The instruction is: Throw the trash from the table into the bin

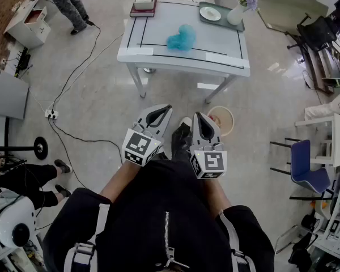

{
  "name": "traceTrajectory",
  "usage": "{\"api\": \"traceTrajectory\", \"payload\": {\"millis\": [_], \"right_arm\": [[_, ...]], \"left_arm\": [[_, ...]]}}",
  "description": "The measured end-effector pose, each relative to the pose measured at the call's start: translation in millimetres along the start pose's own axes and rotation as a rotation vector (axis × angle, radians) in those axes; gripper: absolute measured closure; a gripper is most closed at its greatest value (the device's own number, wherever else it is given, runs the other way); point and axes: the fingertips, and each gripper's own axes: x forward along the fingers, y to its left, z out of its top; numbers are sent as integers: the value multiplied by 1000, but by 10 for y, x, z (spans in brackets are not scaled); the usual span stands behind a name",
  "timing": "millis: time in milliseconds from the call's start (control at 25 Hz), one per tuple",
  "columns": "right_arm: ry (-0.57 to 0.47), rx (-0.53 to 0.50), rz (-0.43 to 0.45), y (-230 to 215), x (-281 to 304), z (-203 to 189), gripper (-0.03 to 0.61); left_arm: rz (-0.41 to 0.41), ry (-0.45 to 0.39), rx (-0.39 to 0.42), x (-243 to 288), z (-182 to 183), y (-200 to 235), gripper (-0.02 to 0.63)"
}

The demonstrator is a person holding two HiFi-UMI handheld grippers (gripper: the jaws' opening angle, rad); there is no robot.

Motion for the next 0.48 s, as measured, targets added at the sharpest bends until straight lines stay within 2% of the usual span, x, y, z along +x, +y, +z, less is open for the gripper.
{"api": "traceTrajectory", "payload": {"millis": [240,480], "right_arm": [[-21,51,38,141,70,34,571],[4,46,63,260,116,8,571]], "left_arm": [[1,-5,-5,-70,-5,75,607],[3,-7,-14,-123,-16,100,607]]}}
